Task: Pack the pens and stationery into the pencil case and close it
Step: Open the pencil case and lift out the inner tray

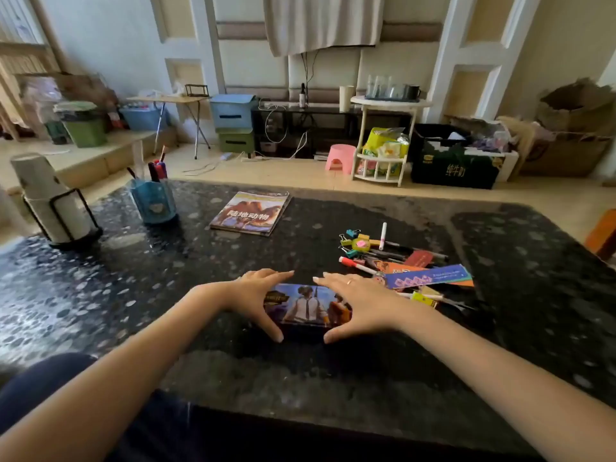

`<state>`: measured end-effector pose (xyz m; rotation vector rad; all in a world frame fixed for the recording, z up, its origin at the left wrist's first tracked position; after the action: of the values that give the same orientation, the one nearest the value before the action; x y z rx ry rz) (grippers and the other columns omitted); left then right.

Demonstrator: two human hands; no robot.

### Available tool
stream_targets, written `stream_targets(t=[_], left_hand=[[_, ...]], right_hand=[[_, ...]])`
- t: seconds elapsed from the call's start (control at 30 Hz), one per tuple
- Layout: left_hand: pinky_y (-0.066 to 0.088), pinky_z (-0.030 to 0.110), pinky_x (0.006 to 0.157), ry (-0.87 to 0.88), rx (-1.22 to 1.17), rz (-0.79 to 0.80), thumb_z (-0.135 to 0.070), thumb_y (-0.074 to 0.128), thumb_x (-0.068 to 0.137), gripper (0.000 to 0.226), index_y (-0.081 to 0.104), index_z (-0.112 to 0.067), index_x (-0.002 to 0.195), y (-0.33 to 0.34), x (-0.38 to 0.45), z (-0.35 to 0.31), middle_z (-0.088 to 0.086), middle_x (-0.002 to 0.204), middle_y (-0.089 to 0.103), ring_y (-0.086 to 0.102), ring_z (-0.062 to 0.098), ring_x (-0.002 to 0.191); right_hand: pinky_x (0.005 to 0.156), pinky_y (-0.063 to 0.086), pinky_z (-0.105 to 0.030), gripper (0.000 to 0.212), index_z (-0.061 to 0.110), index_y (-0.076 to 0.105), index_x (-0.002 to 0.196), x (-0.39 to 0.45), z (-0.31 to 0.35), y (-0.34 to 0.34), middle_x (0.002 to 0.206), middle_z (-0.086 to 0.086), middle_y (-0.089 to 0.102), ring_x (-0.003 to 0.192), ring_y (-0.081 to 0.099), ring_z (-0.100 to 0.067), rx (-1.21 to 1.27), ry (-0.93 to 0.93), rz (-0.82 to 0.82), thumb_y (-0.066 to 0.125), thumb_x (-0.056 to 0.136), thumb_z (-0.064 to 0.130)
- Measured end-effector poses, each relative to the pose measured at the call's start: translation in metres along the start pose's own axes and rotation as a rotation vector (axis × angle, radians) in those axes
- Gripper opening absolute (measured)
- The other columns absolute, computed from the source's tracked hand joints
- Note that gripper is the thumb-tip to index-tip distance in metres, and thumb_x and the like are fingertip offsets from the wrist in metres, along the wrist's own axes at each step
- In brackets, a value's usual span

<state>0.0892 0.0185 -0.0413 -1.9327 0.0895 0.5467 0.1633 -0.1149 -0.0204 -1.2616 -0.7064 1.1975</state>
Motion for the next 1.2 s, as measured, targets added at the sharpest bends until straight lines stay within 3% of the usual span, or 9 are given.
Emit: stream_targets(t=[0.17, 0.27, 0.37, 0.5, 0.77, 0.93, 1.07, 1.13, 1.2], left_hand=[[0.028, 0.039, 0.113, 0.024, -0.026, -0.217, -0.048, 0.082, 0.060, 0.104, 0.021, -0.035, 0.144, -0.004, -0.005, 0.028, -0.005, 0.142, 0.027, 0.026, 0.020, 0.134], [0.028, 0.041, 0.113, -0.004, -0.104, -0.204, -0.050, 0.079, 0.063, 0.104, 0.016, -0.037, 0.145, 0.003, 0.000, 0.048, -0.005, 0.145, 0.026, 0.026, 0.019, 0.135], [0.032, 0.037, 0.112, -0.019, -0.165, -0.281, -0.050, 0.080, 0.062, 0.099, 0.024, -0.032, 0.142, -0.003, 0.006, 0.055, -0.003, 0.144, 0.033, 0.033, 0.017, 0.131], [0.038, 0.029, 0.105, -0.025, -0.226, -0.309, -0.048, 0.082, 0.059, 0.097, 0.028, -0.026, 0.137, -0.008, 0.015, 0.058, -0.004, 0.138, 0.040, 0.042, 0.012, 0.121], [0.032, 0.030, 0.111, -0.011, -0.228, -0.344, -0.052, 0.081, 0.059, 0.112, 0.017, -0.019, 0.145, -0.004, 0.022, 0.055, -0.004, 0.148, 0.025, 0.032, 0.013, 0.133], [0.031, 0.027, 0.110, -0.019, -0.281, -0.394, -0.043, 0.086, 0.056, 0.113, 0.021, -0.017, 0.144, -0.005, 0.019, 0.056, -0.001, 0.147, 0.027, 0.034, 0.014, 0.132], [0.034, 0.027, 0.105, -0.041, -0.323, -0.372, -0.040, 0.088, 0.054, 0.103, 0.032, -0.025, 0.139, -0.011, 0.018, 0.057, -0.005, 0.139, 0.036, 0.039, 0.014, 0.126], [0.040, 0.027, 0.099, -0.052, -0.453, -0.346, -0.040, 0.084, 0.062, 0.081, 0.044, -0.026, 0.131, -0.019, 0.016, 0.060, -0.008, 0.126, 0.049, 0.048, 0.012, 0.117], [0.047, 0.027, 0.082, -0.056, -0.610, -0.401, -0.040, 0.070, 0.079, 0.041, 0.057, -0.024, 0.114, -0.032, 0.012, 0.062, -0.006, 0.104, 0.062, 0.058, 0.014, 0.097]], right_hand=[[0.113, 0.024, -0.038, 0.096, 0.031, 0.015, 0.149, 0.024, 0.009, 0.009, 0.154, 0.003, 0.027, 0.140, 0.027, -0.018, -0.075, 0.010, -0.028, 0.061, 0.074, 0.068], [0.114, 0.022, -0.038, 0.089, 0.032, 0.016, 0.150, 0.039, 0.009, 0.013, 0.156, 0.001, 0.024, 0.142, 0.024, -0.020, -0.085, 0.014, 0.005, 0.060, 0.078, 0.062], [0.114, 0.019, -0.037, 0.086, 0.033, 0.017, 0.149, 0.054, 0.007, 0.013, 0.157, -0.001, 0.021, 0.143, 0.022, -0.019, -0.090, 0.026, -0.009, 0.061, 0.080, 0.056], [0.117, 0.014, -0.046, 0.093, 0.040, 0.011, 0.148, 0.073, 0.000, 0.011, 0.159, 0.000, 0.015, 0.145, 0.015, -0.022, -0.088, 0.064, -0.015, 0.059, 0.074, 0.069], [0.116, -0.002, -0.050, 0.088, 0.041, -0.005, 0.148, 0.080, -0.001, 0.025, 0.160, 0.000, 0.003, 0.147, -0.001, -0.026, -0.136, 0.069, -0.018, 0.038, 0.080, 0.076], [0.117, 0.013, -0.042, 0.080, 0.036, 0.004, 0.150, 0.081, 0.006, 0.011, 0.159, 0.002, 0.012, 0.146, 0.015, -0.024, -0.129, 0.022, 0.034, 0.037, 0.086, 0.070], [0.109, 0.030, -0.038, 0.071, 0.040, 0.018, 0.148, 0.083, 0.005, -0.004, 0.155, 0.007, 0.028, 0.138, 0.033, -0.022, -0.111, 0.022, 0.099, 0.033, 0.086, 0.071], [0.102, 0.039, -0.036, 0.062, 0.040, 0.036, 0.142, 0.084, 0.005, -0.018, 0.144, 0.005, 0.046, 0.125, 0.047, -0.019, -0.021, 0.014, 0.100, 0.033, 0.087, 0.069], [0.091, 0.046, -0.038, 0.058, 0.032, 0.058, 0.124, 0.089, 0.001, -0.034, 0.119, 0.002, 0.064, 0.104, 0.059, -0.018, 0.046, 0.032, 0.060, 0.031, 0.087, 0.068]])
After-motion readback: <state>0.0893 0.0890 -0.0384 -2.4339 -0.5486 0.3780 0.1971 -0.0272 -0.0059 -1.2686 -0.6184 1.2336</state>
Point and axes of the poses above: each hand's wrist, its own x-axis towards the middle knuckle, its own y-axis out of the palm, z = x × y, the point moved 10 cm from there along x, towards the middle knuckle
